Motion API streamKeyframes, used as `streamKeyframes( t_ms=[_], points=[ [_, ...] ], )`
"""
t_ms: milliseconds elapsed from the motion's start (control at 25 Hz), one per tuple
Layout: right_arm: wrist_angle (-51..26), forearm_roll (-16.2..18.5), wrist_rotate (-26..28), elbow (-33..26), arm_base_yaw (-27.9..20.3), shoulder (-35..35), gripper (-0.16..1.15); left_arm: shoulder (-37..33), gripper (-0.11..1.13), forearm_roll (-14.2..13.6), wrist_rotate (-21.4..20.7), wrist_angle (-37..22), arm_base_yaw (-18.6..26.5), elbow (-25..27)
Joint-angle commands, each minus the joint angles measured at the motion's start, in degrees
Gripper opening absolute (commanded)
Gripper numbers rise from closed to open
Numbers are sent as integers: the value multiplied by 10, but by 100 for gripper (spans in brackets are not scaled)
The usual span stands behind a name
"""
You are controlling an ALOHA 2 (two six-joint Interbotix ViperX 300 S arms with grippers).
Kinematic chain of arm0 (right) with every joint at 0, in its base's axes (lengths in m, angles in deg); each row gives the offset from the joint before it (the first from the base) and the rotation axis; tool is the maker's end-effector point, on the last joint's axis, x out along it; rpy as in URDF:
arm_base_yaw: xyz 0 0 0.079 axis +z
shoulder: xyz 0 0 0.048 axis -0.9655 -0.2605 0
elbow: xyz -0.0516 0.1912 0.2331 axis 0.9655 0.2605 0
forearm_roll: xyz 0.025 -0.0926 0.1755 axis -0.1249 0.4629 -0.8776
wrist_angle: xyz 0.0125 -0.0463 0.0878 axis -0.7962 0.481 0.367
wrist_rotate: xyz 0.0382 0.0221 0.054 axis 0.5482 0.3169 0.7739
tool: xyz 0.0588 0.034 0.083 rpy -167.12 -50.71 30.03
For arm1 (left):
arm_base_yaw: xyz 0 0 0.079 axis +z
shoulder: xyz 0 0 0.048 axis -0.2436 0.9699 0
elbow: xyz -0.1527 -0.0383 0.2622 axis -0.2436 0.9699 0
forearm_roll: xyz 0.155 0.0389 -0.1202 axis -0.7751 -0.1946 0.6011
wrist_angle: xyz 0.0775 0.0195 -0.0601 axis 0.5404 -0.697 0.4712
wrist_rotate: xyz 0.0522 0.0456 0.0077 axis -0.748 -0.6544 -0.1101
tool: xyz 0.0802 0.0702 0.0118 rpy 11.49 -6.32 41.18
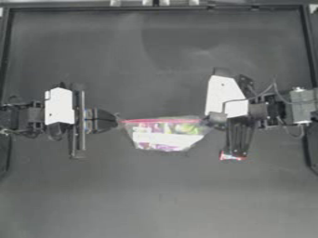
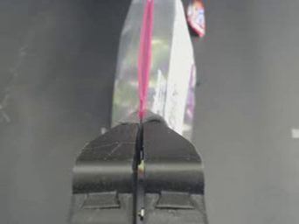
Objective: Put candy in bag
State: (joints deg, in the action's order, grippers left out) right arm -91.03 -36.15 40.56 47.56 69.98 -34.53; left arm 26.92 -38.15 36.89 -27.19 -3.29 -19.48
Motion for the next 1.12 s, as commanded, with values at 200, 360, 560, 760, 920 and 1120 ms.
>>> streamKeyframes(
  t_ms=[200,360,560,760,920,1120],
  points=[
    [-9,5,15,17,-1,28,18,-24,2,0,1,-2,5,1],
    [-11,5,17,26,-1,34,18,-24,2,0,1,-2,5,1],
    [-13,5,27,38,-1,46,18,-24,2,1,1,-2,5,1],
    [-11,5,33,41,-1,53,18,-24,2,0,1,-2,5,2],
    [-6,5,33,39,-1,53,18,-24,2,0,1,-2,5,1],
    [18,4,32,39,-1,53,17,-24,2,1,1,-2,5,-3]
  ],
)
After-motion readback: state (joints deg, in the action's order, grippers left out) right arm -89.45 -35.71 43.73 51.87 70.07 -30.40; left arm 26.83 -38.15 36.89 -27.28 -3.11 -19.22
